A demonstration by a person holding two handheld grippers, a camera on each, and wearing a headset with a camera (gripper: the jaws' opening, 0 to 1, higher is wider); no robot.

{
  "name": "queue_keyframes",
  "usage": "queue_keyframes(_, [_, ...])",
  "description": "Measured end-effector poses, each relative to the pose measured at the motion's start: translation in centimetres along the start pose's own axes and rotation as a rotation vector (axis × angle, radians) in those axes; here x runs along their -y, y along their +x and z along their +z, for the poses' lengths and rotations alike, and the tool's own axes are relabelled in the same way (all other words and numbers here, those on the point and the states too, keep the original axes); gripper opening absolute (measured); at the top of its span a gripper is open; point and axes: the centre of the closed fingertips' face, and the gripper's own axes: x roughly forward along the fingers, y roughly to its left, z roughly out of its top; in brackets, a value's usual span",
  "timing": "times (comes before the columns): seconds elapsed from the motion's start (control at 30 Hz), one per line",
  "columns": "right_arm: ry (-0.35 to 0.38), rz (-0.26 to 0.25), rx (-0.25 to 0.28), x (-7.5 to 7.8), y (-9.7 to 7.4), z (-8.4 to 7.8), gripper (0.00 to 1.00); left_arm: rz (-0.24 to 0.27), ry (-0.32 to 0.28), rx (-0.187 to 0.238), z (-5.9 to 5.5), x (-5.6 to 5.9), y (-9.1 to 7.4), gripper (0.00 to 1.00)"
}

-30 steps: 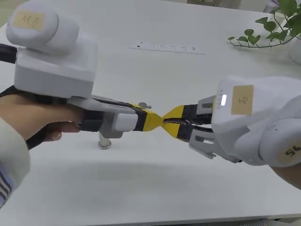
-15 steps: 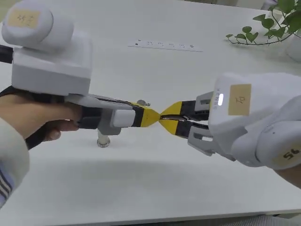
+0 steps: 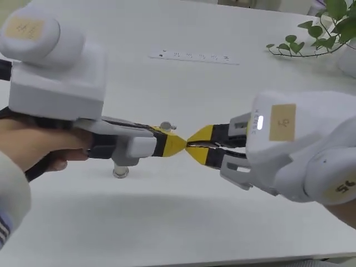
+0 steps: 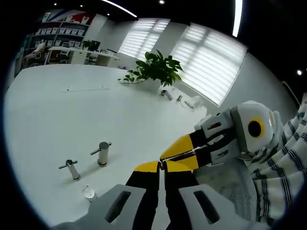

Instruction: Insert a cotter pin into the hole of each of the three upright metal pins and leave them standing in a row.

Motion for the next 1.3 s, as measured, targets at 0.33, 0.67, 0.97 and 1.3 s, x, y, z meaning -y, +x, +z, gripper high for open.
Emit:
queue_keyframes(0.33, [0.141, 0.075, 0.064, -0.1, -0.6, 0.3, 0.16, -0.009, 0.038, -0.004, -1.0, -0.6, -1.3, 0.0])
queue_keyframes(0.67, [0.301, 0.27, 0.116, -1.8, -0.6, 0.4, 0.17, -0.106, 0.31, -0.01, -1.3, 0.6, -2.9, 0.0])
queue_keyframes(0.97, [0.325, 0.357, 0.134, -3.3, -0.2, 1.0, 0.12, -0.146, 0.377, -0.034, -2.0, 1.1, -3.6, 0.01])
queue_keyframes(1.3, [0.319, 0.424, 0.13, -4.7, 0.2, 1.3, 0.07, -0.19, 0.45, -0.034, -2.7, 1.9, -3.8, 0.01])
